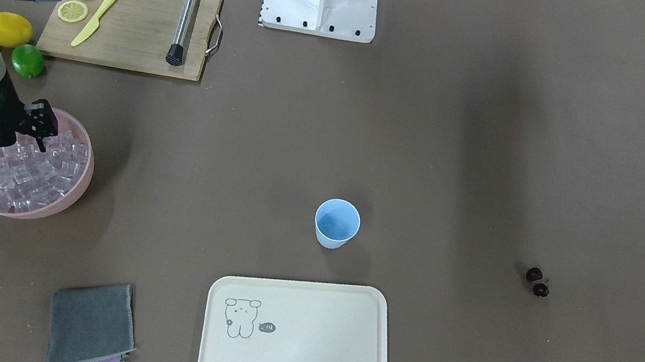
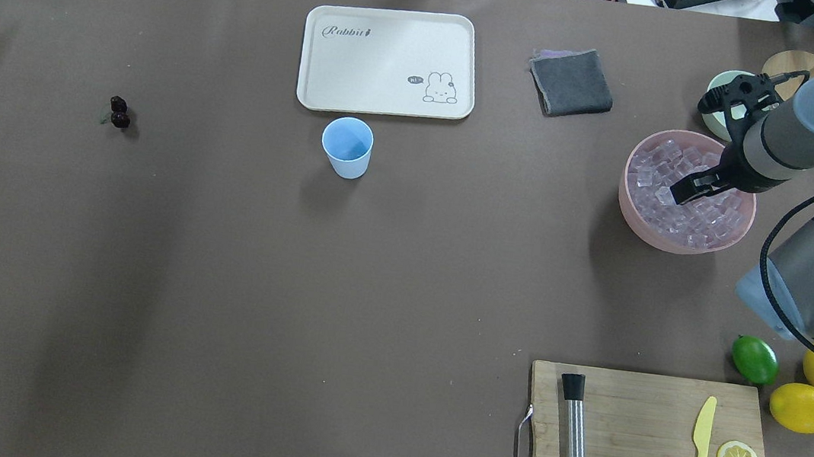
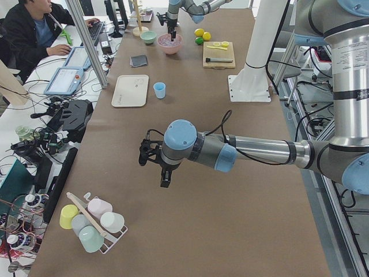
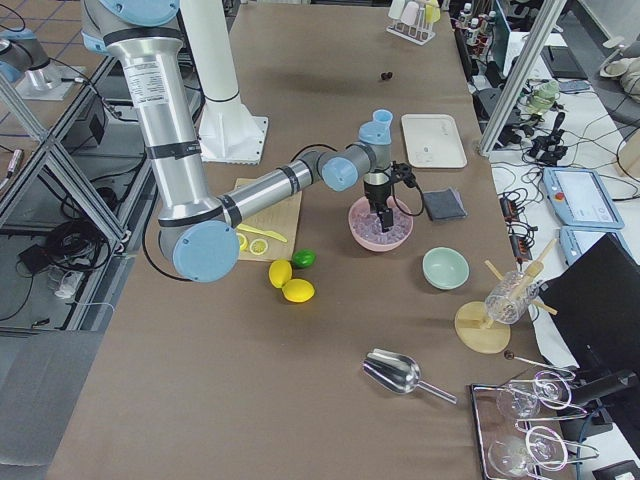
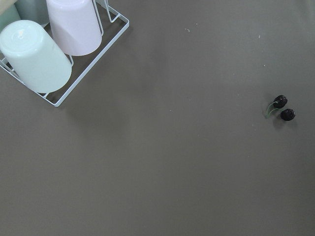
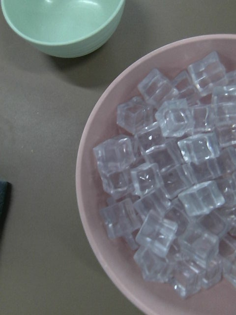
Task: Put ice and cherries in cup
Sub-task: 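Return the right gripper to the pink bowl and grasp another ice cube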
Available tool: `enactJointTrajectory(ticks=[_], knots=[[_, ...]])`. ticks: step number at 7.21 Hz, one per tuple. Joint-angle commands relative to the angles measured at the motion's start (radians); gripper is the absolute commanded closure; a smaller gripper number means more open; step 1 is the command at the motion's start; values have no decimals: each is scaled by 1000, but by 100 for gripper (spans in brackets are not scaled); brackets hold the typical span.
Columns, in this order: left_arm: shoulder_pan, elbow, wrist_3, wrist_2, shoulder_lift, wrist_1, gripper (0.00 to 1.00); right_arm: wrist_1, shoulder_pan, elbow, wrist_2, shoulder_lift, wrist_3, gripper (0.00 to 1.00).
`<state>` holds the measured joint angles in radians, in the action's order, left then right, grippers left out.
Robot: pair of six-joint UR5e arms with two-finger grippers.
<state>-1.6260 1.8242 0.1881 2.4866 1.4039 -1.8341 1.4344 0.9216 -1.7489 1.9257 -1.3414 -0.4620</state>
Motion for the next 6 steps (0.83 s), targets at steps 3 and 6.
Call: enactJointTrajectory(ticks=[3, 6], knots=[[0, 9, 1, 0, 0, 1, 2, 0, -56, -1, -88, -19, 8, 25], [-2, 17, 1, 2, -5, -1, 2, 0, -55, -14, -88, -28, 32, 37]])
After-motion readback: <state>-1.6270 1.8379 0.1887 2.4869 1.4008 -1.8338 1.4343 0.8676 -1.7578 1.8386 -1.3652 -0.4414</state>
